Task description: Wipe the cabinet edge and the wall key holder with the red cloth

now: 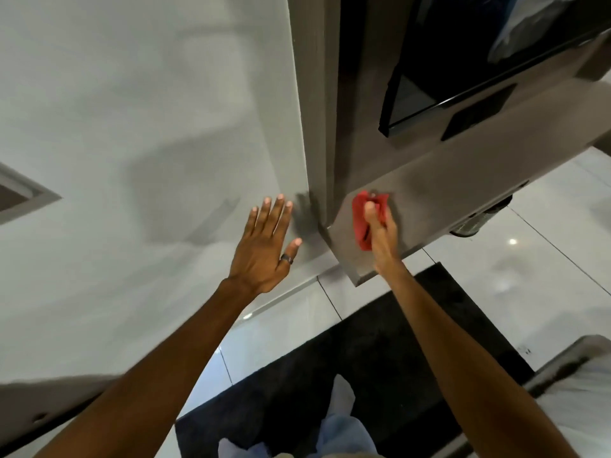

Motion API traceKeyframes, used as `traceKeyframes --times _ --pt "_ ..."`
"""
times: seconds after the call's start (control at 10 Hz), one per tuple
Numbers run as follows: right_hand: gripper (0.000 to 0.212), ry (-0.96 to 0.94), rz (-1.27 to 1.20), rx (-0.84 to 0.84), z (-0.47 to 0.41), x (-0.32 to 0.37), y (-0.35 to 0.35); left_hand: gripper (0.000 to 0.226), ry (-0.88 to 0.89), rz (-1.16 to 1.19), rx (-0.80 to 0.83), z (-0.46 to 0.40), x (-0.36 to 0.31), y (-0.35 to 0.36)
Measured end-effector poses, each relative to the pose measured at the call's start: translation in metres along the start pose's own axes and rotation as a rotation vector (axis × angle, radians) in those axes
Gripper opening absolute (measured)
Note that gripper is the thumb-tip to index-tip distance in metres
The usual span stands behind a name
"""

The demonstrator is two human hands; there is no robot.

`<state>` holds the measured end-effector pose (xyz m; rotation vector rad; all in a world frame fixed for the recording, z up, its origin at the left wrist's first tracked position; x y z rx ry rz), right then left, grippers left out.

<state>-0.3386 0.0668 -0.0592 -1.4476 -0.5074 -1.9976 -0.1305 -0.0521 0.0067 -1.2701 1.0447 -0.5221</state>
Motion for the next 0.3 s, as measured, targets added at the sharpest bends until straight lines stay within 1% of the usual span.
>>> traceKeyframes --times 0.1,0.2,0.3 --pt "0.087 -0.239 1.254 0.17 -0.03 -0.014 0.009 0.075 -0.093 -0.079 0.06 0.007 0.017 0.006" --pt "0.09 -0.278 1.627 0.244 -0.034 -0.036 0.019 0.076 -0.129 -0.146 0.041 0.015 0.021 0.0" --pt "0.09 -0.274 1.609 0.093 -0.021 -0.033 0.03 0.074 -0.14 -0.157 -0.074 0.025 0.021 -0.023"
Point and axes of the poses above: each hand's wrist, its own z-axis away from the middle knuckle, its own y-axis out of the palm, x = y × z, the point moved 7 cm from there along -z, towards the middle knuckle, and after that the axes turned 13 degrees about z, right-handed, at the moved point
